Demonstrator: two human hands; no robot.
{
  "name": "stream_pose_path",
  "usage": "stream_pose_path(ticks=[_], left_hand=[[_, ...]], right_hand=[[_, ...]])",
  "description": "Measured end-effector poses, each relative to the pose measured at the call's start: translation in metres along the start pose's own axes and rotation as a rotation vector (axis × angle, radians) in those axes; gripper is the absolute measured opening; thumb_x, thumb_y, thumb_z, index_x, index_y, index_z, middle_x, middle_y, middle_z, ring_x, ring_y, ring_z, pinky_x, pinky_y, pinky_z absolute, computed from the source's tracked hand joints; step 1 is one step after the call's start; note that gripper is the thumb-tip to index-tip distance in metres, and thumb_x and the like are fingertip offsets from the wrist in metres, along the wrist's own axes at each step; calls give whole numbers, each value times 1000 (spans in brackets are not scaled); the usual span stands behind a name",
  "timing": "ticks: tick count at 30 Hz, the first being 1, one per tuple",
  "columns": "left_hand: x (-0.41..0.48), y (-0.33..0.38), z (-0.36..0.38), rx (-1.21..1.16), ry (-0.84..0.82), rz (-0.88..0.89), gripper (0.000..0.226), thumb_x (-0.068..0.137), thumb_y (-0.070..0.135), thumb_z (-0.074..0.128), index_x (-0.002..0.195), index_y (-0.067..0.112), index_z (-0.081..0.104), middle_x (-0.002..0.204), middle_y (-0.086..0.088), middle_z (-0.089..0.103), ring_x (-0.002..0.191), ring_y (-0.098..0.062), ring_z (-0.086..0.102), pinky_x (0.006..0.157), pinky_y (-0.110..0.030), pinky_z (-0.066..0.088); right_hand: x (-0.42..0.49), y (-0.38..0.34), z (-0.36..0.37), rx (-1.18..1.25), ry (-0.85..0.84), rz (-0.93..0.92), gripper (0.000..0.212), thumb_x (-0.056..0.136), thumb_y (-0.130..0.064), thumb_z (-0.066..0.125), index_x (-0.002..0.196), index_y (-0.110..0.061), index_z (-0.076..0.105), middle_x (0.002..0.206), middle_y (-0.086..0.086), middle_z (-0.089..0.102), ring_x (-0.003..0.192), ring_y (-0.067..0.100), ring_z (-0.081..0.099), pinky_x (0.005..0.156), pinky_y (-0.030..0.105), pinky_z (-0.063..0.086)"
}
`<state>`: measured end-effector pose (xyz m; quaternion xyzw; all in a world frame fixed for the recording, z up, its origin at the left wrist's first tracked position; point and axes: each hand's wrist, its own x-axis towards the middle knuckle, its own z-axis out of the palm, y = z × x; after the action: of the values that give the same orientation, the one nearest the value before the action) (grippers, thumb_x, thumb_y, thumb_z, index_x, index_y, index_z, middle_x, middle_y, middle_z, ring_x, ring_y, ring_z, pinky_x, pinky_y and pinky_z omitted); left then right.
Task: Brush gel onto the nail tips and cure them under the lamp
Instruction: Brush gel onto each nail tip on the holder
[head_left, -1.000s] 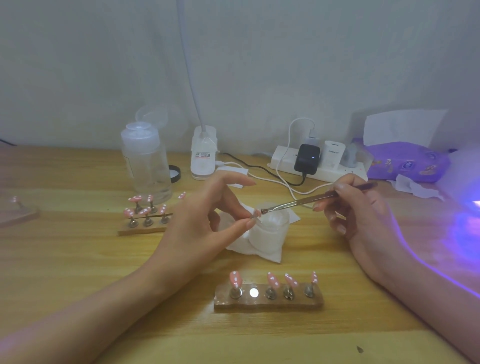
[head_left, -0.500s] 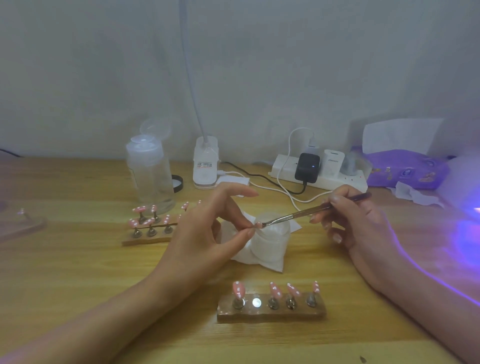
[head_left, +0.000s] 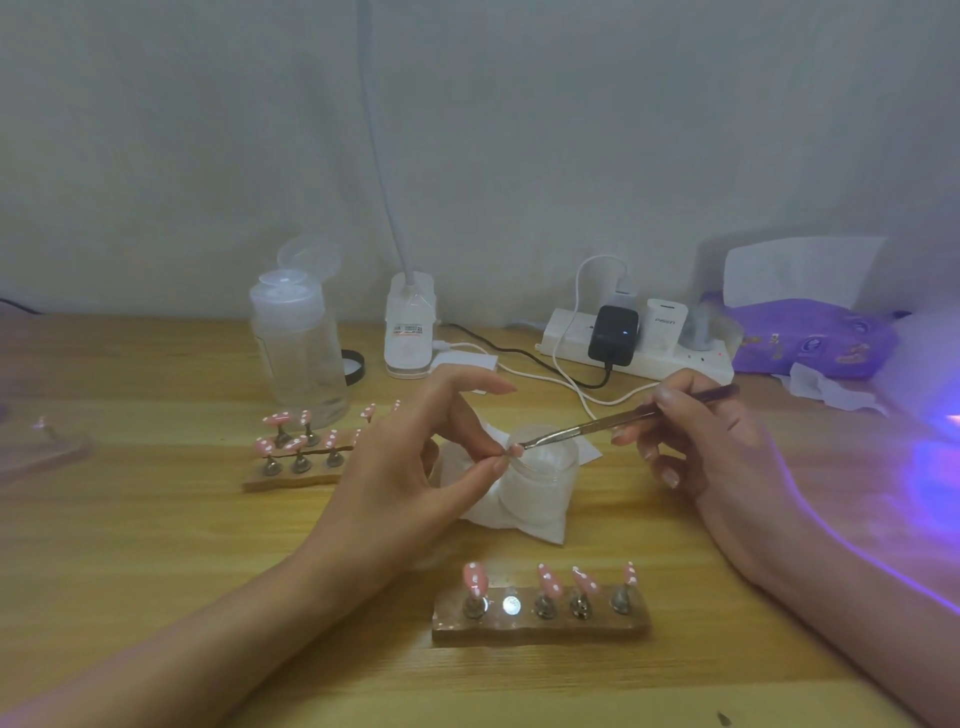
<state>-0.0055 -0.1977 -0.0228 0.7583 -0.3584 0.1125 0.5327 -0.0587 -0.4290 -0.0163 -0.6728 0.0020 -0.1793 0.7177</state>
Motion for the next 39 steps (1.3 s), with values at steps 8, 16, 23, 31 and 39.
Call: stream_pose_path(ticks=[8,16,23,31,39], left_hand=[[0,-1,0,-5,2,-10,45,85,8,75,119,32,57,81,13,70,73,-26,63,56,-43,38],[0,0,0,-11,0,-5,44,85,10,75,119,32,57,81,13,70,73,-24,63,55,-41,39],[0,-1,0,-12,-5,-12,45,85,7,74,120,29,57,81,12,70,78,-20,64,55,-38,41],[0,0,1,-17,-1,-15,43,85,8,74,119,29,58,81,10,70,80,-17,64,54,-37,39],[0,0,2,-29,-4,-33,43,85,6,74,117,29,58,80,6,70,83,-16,65,56,-39,39]], right_hand=[[0,-1,0,15,-12,-17,27,92,-27,60,66,-31,63,71,11,71,57,11,54,44,17,38],[-1,-1,-1,10,-23,-30,32,97,-24,55,67,-32,62,72,7,71,61,11,56,45,16,38],[-1,-2,1,32,-24,-44,28,93,-27,55,66,-32,63,71,9,71,56,9,55,44,17,38],[0,0,0,44,-19,-54,27,93,-27,53,68,-30,62,71,8,71,55,9,53,45,16,37],[1,0,1,33,-19,-50,29,92,-28,53,65,-32,62,70,7,71,56,8,54,44,16,37]])
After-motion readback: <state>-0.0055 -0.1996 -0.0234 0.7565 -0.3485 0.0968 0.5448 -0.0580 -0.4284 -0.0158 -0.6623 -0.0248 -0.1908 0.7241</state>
